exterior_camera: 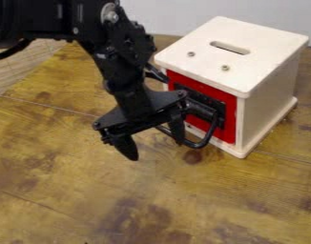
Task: Open the drawer
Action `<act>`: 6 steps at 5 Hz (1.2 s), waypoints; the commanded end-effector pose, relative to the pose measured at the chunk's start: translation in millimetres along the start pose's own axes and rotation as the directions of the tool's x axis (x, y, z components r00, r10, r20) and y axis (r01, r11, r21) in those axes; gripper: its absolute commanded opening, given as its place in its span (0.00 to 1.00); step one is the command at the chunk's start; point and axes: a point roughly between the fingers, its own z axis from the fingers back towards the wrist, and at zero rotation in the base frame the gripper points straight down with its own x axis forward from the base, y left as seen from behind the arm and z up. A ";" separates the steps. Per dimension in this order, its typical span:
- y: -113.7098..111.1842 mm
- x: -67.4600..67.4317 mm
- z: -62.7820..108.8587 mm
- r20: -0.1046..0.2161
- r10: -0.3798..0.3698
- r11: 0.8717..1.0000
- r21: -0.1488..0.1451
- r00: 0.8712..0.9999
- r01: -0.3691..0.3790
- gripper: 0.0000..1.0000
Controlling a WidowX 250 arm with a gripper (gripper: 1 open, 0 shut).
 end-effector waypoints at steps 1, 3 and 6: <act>-17.6 16.3 7.1 0.046 -0.030 0.997 -0.065 0.998 0.033 1.00; -26.4 6.9 -10.0 0.067 0.068 0.996 -0.054 0.995 -0.065 1.00; -12.3 14.0 5.6 0.093 0.195 0.981 -0.030 0.976 -0.193 1.00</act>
